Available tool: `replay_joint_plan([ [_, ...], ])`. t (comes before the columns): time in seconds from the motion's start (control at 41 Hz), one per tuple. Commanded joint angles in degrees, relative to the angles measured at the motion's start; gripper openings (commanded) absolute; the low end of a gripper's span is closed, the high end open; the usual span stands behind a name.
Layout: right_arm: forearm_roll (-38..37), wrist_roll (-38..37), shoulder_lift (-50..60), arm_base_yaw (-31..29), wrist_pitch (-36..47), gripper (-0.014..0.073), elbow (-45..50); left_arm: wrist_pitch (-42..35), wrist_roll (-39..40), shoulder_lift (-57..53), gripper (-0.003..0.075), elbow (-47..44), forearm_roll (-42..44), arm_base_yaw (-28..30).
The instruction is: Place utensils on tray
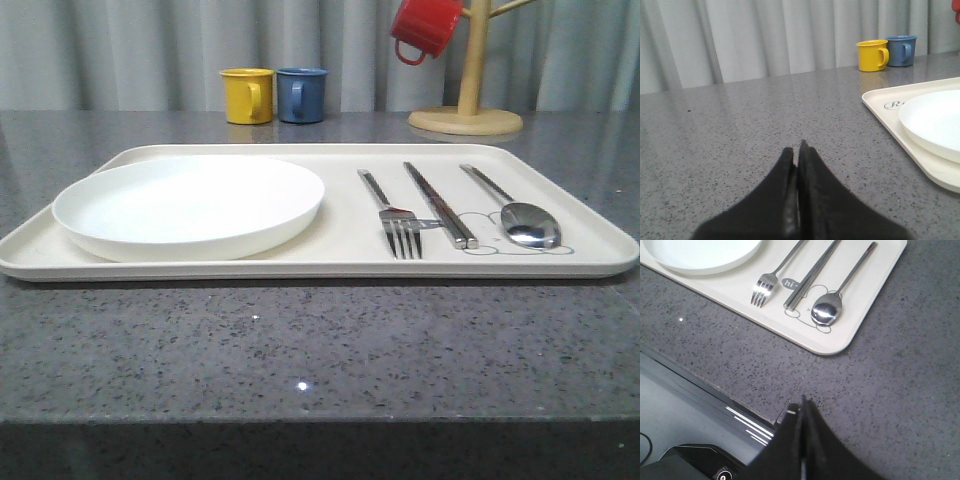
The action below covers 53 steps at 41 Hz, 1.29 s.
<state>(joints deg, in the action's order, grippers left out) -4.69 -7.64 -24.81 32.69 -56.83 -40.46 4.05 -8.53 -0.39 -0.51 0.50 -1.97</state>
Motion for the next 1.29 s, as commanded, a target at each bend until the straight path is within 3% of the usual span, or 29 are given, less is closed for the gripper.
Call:
replay_joint_plan([
  [0.0,-0.9,0.6,2.0,-4.5,6.2,-0.0069,1.3,-5.3,0.2,-1.4,-0.0018,0.1,-0.5,-0.4],
  [0.317,-0.6,0.6,18.4,-24.1,36.6,-0.0069,23.3,-5.3,0.2,-1.4,-0.0018,0.1,-0.5,-0.4],
  [0.487,1.8,0.6,26.0,-28.4,47.9,-0.0069,34.3,-5.3,0.2,-1.4,-0.0018,0.1,-0.5,-0.4],
  [0.682,5.6,0.3,26.4,-33.4,58.8,-0.0069,42.1,-5.3,0.2,-1.4,-0.0018,0.1,-0.5,-0.4],
  [1.267,7.8,0.3,26.4,-34.4,57.4,-0.0069,42.0,-5.3,0.2,-1.3,-0.0018,0.1,-0.5,-0.4],
])
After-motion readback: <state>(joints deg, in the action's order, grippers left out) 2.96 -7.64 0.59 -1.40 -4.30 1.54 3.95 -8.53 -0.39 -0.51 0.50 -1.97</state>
